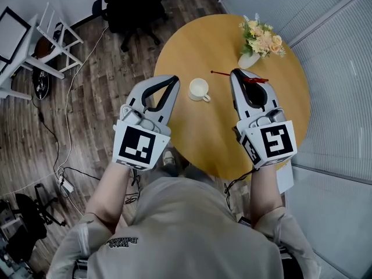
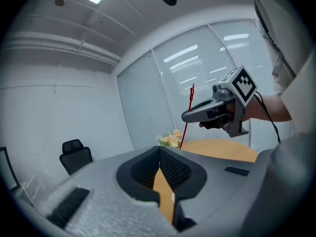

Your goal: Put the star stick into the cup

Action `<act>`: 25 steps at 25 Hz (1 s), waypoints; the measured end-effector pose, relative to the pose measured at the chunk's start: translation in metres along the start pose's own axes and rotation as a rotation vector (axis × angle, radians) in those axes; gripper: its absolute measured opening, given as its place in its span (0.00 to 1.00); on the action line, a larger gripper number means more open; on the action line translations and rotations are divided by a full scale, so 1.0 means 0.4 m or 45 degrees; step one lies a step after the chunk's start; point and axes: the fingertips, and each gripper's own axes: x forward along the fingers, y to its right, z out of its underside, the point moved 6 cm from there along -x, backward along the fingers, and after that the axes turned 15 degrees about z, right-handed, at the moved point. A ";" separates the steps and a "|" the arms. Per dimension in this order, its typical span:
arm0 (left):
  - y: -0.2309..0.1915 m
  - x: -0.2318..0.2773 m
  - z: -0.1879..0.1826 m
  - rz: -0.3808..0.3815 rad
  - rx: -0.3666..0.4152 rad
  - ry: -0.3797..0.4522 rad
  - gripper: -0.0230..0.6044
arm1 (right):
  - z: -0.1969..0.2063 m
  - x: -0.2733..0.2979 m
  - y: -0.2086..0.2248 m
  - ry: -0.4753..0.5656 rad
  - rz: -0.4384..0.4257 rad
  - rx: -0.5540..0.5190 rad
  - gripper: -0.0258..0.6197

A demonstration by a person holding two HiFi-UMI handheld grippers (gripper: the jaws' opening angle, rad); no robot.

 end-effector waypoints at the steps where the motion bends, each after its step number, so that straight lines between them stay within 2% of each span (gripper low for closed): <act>1: -0.014 0.012 0.001 0.004 -0.005 0.009 0.07 | 0.005 0.017 0.001 -0.004 -0.006 -0.003 0.09; 7: -0.076 0.070 0.039 0.013 -0.029 0.008 0.07 | 0.085 0.114 -0.026 -0.108 -0.060 0.029 0.09; 9: -0.088 0.092 0.073 0.023 -0.061 -0.007 0.07 | 0.126 0.138 -0.031 -0.158 -0.075 0.065 0.09; 13: -0.096 0.148 0.160 0.046 -0.135 -0.059 0.07 | 0.225 0.188 -0.027 -0.252 -0.080 0.029 0.09; 17: -0.097 0.204 0.242 0.084 -0.184 -0.120 0.07 | 0.324 0.233 -0.022 -0.345 -0.092 0.060 0.09; 20: -0.098 0.225 0.292 0.077 -0.287 -0.106 0.07 | 0.394 0.259 -0.033 -0.419 -0.101 0.086 0.09; 22: -0.096 0.240 0.317 0.076 -0.380 -0.068 0.07 | 0.444 0.275 -0.039 -0.468 -0.094 0.043 0.09; 25: -0.076 0.268 0.354 0.102 -0.413 -0.098 0.07 | 0.513 0.288 -0.049 -0.532 -0.096 0.008 0.09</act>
